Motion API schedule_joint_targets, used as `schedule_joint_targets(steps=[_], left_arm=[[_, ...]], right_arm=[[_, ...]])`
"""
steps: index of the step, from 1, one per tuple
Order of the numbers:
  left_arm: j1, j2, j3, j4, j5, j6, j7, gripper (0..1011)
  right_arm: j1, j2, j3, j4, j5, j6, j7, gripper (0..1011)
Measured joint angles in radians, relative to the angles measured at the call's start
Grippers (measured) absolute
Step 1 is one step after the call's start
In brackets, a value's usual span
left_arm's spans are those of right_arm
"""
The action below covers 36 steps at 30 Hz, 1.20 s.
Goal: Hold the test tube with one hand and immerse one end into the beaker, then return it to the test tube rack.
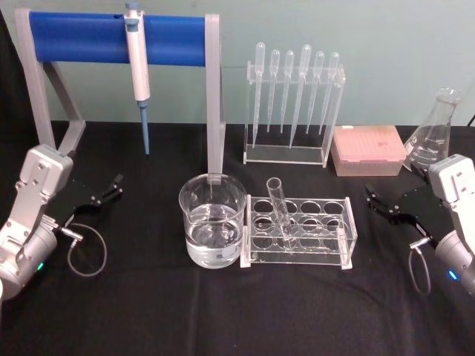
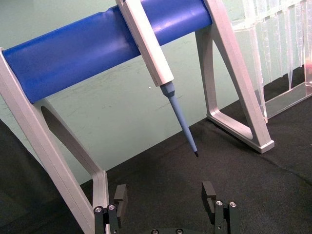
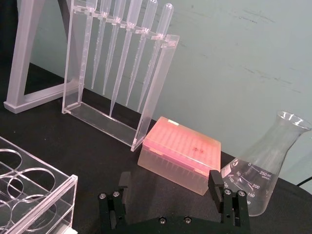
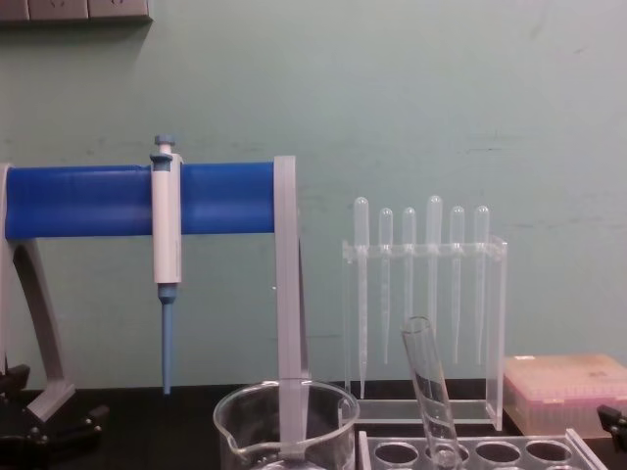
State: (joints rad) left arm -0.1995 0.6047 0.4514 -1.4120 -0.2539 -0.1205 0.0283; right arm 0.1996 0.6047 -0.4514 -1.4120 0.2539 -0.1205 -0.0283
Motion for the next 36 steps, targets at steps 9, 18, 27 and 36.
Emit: schedule_joint_targets(steps=[9, 18, 27, 36], left_arm=[[0.000, 0.000, 0.000, 0.000, 0.000, 0.000, 0.000, 1000], [0.000, 0.000, 0.000, 0.000, 0.000, 0.000, 0.000, 1000], [0.000, 0.000, 0.000, 0.000, 0.000, 0.000, 0.000, 1000], [0.000, 0.000, 0.000, 0.000, 0.000, 0.000, 0.000, 1000]], right_arm=[[0.000, 0.000, 0.000, 0.000, 0.000, 0.000, 0.000, 999], [0.000, 0.000, 0.000, 0.000, 0.000, 0.000, 0.000, 999], [0.000, 0.000, 0.000, 0.000, 0.000, 0.000, 0.000, 999], [0.000, 0.000, 0.000, 0.000, 0.000, 0.000, 0.000, 999]])
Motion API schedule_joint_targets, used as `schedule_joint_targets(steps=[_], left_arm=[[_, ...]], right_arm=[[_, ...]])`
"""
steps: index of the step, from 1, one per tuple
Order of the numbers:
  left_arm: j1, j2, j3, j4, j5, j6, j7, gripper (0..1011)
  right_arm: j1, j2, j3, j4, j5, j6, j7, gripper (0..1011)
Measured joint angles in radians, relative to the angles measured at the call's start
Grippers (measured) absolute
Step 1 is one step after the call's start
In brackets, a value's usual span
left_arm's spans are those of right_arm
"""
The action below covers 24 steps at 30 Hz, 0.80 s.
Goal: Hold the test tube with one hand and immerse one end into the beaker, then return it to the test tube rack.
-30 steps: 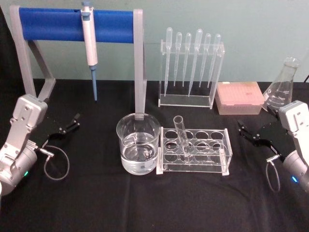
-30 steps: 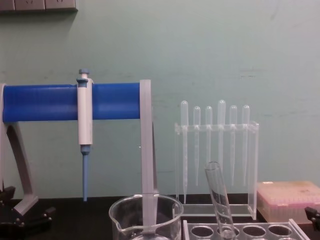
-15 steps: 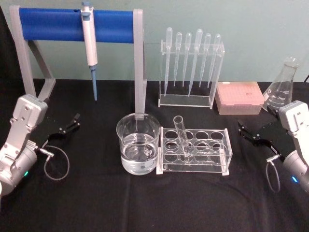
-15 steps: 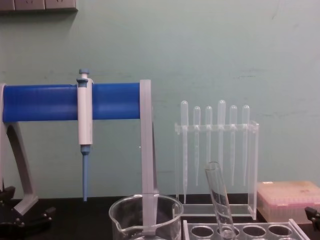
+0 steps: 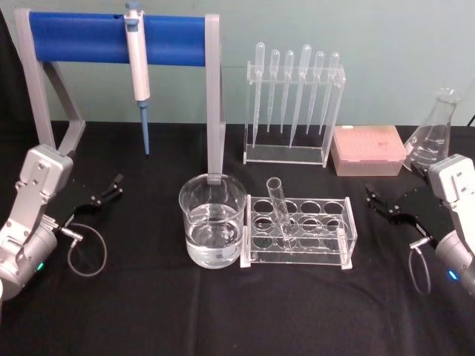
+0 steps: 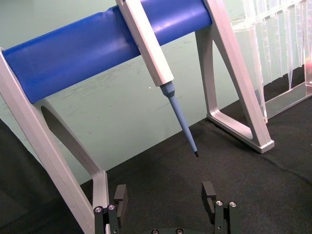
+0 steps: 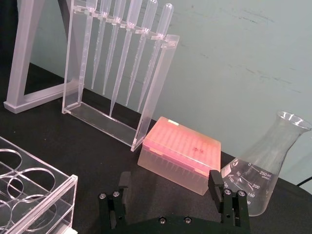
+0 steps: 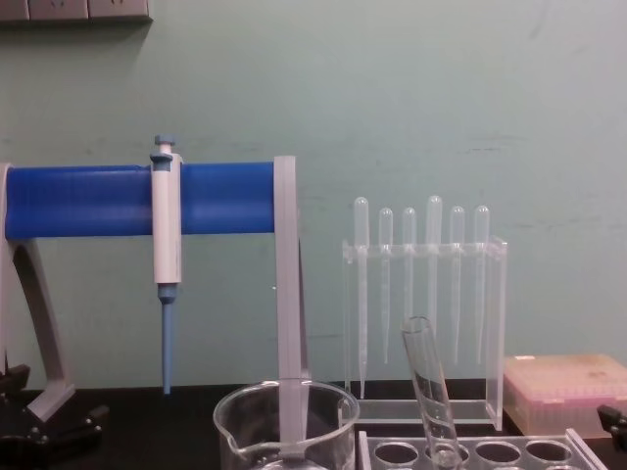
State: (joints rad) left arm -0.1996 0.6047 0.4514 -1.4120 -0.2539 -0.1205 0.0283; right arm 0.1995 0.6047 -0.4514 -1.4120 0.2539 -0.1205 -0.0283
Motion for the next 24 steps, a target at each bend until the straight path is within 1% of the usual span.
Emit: schedule_joint_targets(steps=[2, 4, 5, 7, 8, 9, 13, 14, 15, 16, 17, 18, 20, 21, 24], left_arm=[[0.000, 0.000, 0.000, 0.000, 0.000, 0.000, 0.000, 1000], [0.000, 0.000, 0.000, 0.000, 0.000, 0.000, 0.000, 1000], [0.000, 0.000, 0.000, 0.000, 0.000, 0.000, 0.000, 1000], [0.000, 0.000, 0.000, 0.000, 0.000, 0.000, 0.000, 1000], [0.000, 0.000, 0.000, 0.000, 0.000, 0.000, 0.000, 1000], [0.000, 0.000, 0.000, 0.000, 0.000, 0.000, 0.000, 1000], [0.000, 0.000, 0.000, 0.000, 0.000, 0.000, 0.000, 1000], [0.000, 0.000, 0.000, 0.000, 0.000, 0.000, 0.000, 1000], [0.000, 0.000, 0.000, 0.000, 0.000, 0.000, 0.000, 1000], [0.000, 0.000, 0.000, 0.000, 0.000, 0.000, 0.000, 1000], [0.000, 0.000, 0.000, 0.000, 0.000, 0.000, 0.000, 1000], [0.000, 0.000, 0.000, 0.000, 0.000, 0.000, 0.000, 1000], [0.000, 0.000, 0.000, 0.000, 0.000, 0.000, 0.000, 1000], [0.000, 0.000, 0.000, 0.000, 0.000, 0.000, 0.000, 1000], [0.000, 0.000, 0.000, 0.000, 0.000, 0.000, 0.000, 1000]], right_arm=[[-0.001, 0.000, 0.003, -0.009, -0.002, 0.000, 0.001, 999], [-0.005, 0.007, 0.013, -0.039, -0.006, -0.002, 0.005, 999], [-0.009, 0.014, 0.023, -0.065, -0.002, -0.001, 0.015, 999], [-0.014, 0.022, 0.035, -0.088, 0.006, 0.001, 0.024, 999], [-0.017, 0.025, 0.042, -0.101, 0.013, 0.003, 0.029, 999], [-0.024, 0.034, 0.058, -0.127, 0.030, 0.011, 0.040, 999], [-0.038, 0.054, 0.091, -0.176, 0.073, 0.035, 0.073, 999], [-0.049, 0.072, 0.115, -0.212, 0.113, 0.063, 0.109, 999], [-0.049, 0.072, 0.115, -0.212, 0.113, 0.063, 0.109, 999], [-0.057, 0.085, 0.130, -0.232, 0.140, 0.079, 0.137, 999], [-0.060, 0.092, 0.135, -0.242, 0.152, 0.088, 0.151, 999], [-0.066, 0.107, 0.144, -0.260, 0.174, 0.105, 0.181, 999], [-0.072, 0.128, 0.152, -0.280, 0.194, 0.123, 0.218, 999], [-0.076, 0.151, 0.156, -0.299, 0.213, 0.140, 0.264, 999], [-0.082, 0.187, 0.160, -0.322, 0.240, 0.158, 0.338, 1000]])
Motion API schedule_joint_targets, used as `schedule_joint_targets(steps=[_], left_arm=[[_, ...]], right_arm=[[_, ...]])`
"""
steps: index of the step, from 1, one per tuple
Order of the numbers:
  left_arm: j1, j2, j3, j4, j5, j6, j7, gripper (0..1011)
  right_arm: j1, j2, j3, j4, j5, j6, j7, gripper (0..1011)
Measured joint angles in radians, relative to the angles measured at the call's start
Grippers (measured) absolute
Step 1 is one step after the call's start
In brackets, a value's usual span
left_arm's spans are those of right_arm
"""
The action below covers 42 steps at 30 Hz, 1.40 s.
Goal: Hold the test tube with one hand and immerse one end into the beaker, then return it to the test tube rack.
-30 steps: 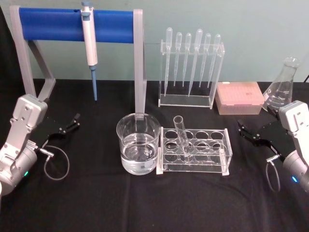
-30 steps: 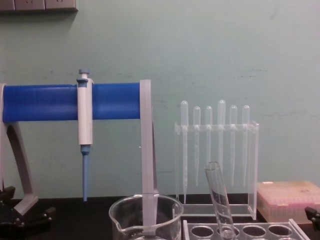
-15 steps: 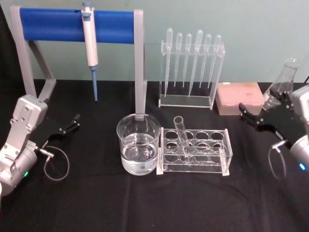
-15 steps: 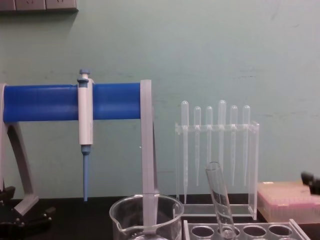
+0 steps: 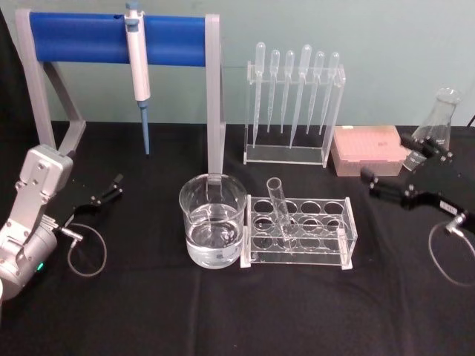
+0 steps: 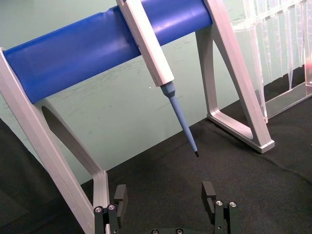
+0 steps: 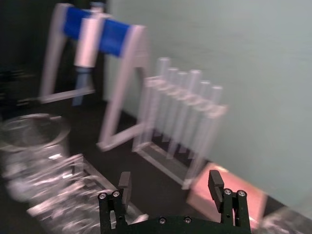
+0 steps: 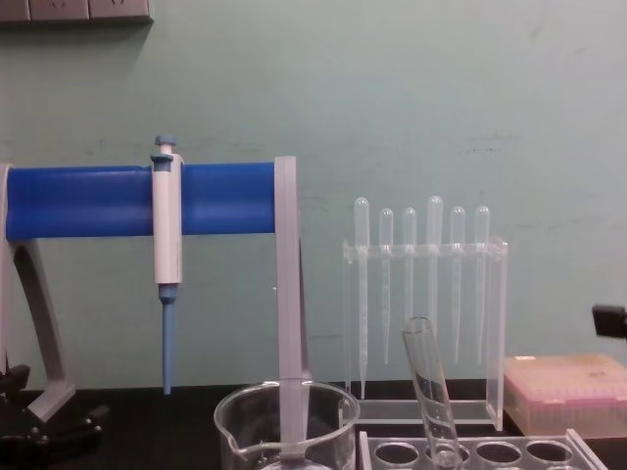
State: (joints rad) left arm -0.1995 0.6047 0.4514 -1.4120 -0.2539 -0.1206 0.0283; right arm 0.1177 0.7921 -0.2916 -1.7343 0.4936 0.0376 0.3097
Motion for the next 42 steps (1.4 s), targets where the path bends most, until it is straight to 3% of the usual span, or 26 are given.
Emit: schedule_joint_targets(steps=[4, 7, 13, 17, 32, 42], left_arm=[[0.000, 0.000, 0.000, 0.000, 0.000, 0.000, 0.000, 1000], [0.000, 0.000, 0.000, 0.000, 0.000, 0.000, 0.000, 1000], [0.000, 0.000, 0.000, 0.000, 0.000, 0.000, 0.000, 1000], [0.000, 0.000, 0.000, 0.000, 0.000, 0.000, 0.000, 1000], [0.000, 0.000, 0.000, 0.000, 0.000, 0.000, 0.000, 1000], [0.000, 0.000, 0.000, 0.000, 0.000, 0.000, 0.000, 1000]], right_arm=[[0.007, 0.052, -0.006, -0.019, 0.027, 0.013, 0.139, 999], [0.025, 0.067, -0.019, -0.016, 0.032, 0.016, 0.218, 999], [0.082, 0.065, -0.061, 0.007, 0.027, 0.021, 0.340, 999], [0.126, 0.053, -0.096, 0.020, 0.021, 0.042, 0.389, 999], [0.265, -0.019, -0.232, 0.063, -0.024, 0.132, 0.429, 999], [0.316, -0.065, -0.282, 0.100, -0.034, 0.162, 0.422, 999]])
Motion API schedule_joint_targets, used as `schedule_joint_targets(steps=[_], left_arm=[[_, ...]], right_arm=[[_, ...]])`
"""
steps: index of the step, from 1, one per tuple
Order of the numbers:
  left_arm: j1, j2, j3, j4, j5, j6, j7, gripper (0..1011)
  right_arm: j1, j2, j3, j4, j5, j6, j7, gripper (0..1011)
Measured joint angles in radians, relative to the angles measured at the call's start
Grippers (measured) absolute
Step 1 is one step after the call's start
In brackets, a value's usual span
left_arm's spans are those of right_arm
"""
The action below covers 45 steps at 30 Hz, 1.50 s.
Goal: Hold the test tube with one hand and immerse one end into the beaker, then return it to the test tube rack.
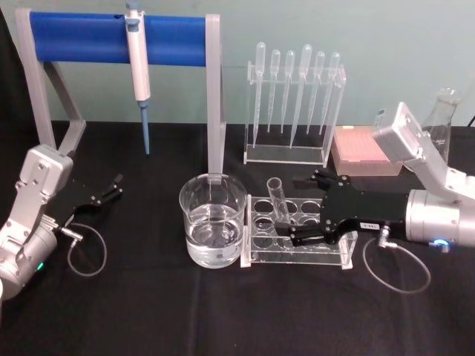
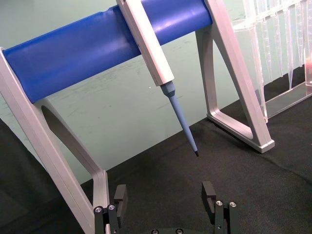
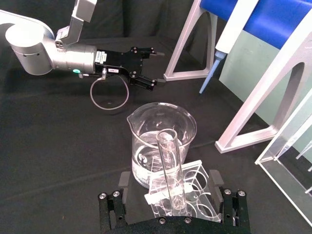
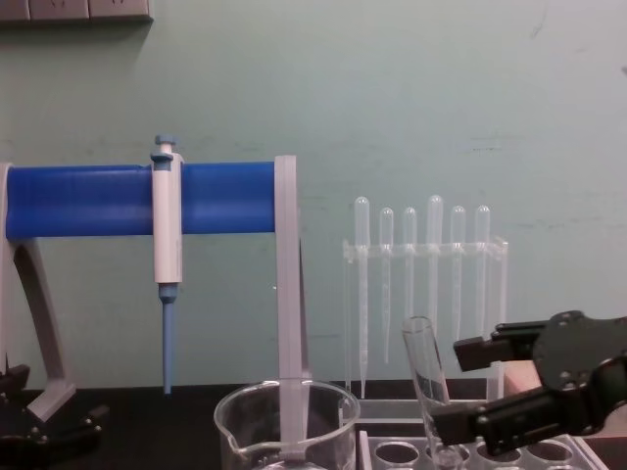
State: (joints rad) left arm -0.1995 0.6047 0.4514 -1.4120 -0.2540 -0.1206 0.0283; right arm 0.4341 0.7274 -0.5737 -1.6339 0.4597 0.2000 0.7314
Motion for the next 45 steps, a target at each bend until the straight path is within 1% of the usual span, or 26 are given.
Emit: schedule_joint_targets(steps=[13, 24, 26, 29, 31, 32, 34, 36, 38, 39, 42, 43, 45], left_arm=[[0.000, 0.000, 0.000, 0.000, 0.000, 0.000, 0.000, 1000], [0.000, 0.000, 0.000, 0.000, 0.000, 0.000, 0.000, 1000], [0.000, 0.000, 0.000, 0.000, 0.000, 0.000, 0.000, 1000], [0.000, 0.000, 0.000, 0.000, 0.000, 0.000, 0.000, 1000], [0.000, 0.000, 0.000, 0.000, 0.000, 0.000, 0.000, 1000], [0.000, 0.000, 0.000, 0.000, 0.000, 0.000, 0.000, 1000], [0.000, 0.000, 0.000, 0.000, 0.000, 0.000, 0.000, 1000], [0.000, 0.000, 0.000, 0.000, 0.000, 0.000, 0.000, 1000], [0.000, 0.000, 0.000, 0.000, 0.000, 0.000, 0.000, 1000], [0.000, 0.000, 0.000, 0.000, 0.000, 0.000, 0.000, 1000], [0.000, 0.000, 0.000, 0.000, 0.000, 0.000, 0.000, 1000], [0.000, 0.000, 0.000, 0.000, 0.000, 0.000, 0.000, 1000], [0.000, 0.000, 0.000, 0.000, 0.000, 0.000, 0.000, 1000]], right_arm=[[0.040, -0.043, -0.042, 0.053, -0.013, 0.013, -0.014, 999], [0.037, -0.040, -0.039, 0.049, -0.011, 0.013, -0.014, 998], [0.036, -0.039, -0.038, 0.048, -0.011, 0.013, -0.014, 980], [0.036, -0.039, -0.037, 0.047, -0.011, 0.013, -0.014, 898], [0.036, -0.038, -0.037, 0.047, -0.011, 0.013, -0.014, 865], [0.036, -0.038, -0.037, 0.047, -0.011, 0.013, -0.014, 813], [0.035, -0.038, -0.037, 0.047, -0.010, 0.013, -0.014, 786], [0.035, -0.038, -0.037, 0.046, -0.010, 0.012, -0.014, 707], [0.035, -0.038, -0.036, 0.046, -0.010, 0.012, -0.014, 664], [0.035, -0.038, -0.036, 0.046, -0.010, 0.012, -0.014, 606], [0.035, -0.038, -0.036, 0.046, -0.010, 0.012, -0.014, 543], [0.034, -0.037, -0.036, 0.046, -0.010, 0.012, -0.014, 483], [0.034, -0.037, -0.036, 0.045, -0.010, 0.012, -0.014, 446]])
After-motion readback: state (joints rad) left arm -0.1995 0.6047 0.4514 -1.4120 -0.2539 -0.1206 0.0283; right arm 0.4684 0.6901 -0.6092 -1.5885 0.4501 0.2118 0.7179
